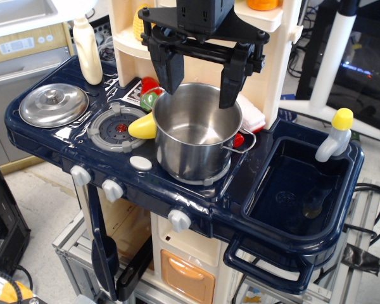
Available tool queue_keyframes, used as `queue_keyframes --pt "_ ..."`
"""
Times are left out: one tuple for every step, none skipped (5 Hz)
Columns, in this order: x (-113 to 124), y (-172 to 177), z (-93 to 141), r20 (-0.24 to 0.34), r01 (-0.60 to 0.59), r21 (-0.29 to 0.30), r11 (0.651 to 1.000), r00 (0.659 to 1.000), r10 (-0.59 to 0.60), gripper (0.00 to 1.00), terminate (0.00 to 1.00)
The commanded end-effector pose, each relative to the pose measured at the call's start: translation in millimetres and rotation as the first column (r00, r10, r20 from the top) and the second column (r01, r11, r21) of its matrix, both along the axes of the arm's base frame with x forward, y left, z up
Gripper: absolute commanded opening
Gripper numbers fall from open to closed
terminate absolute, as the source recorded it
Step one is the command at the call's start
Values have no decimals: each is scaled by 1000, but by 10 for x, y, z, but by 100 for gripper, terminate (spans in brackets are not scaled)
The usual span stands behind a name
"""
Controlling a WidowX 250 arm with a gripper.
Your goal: Put lid on pot or pan
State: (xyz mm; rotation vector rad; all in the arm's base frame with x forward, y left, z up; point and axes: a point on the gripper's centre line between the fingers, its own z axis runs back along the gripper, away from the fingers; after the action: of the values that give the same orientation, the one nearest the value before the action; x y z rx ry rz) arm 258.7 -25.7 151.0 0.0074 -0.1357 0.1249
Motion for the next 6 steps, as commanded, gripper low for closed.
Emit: queue_keyframes --pt "0 0 0 0 0 0 1000 1000 0 100 0" --pt "69 463 93 -6 162 158 974 987 -163 100 0" --pt "306 898 142 -14 296 241 924 953 -301 100 0" --pt "502 1318 4 8 390 262 883 914 -406 100 0" --pt "641 1675 -176 -1 441 233 867 891 -453 100 0" --pt "589 1971 -356 15 485 227 845 865 -501 100 0"
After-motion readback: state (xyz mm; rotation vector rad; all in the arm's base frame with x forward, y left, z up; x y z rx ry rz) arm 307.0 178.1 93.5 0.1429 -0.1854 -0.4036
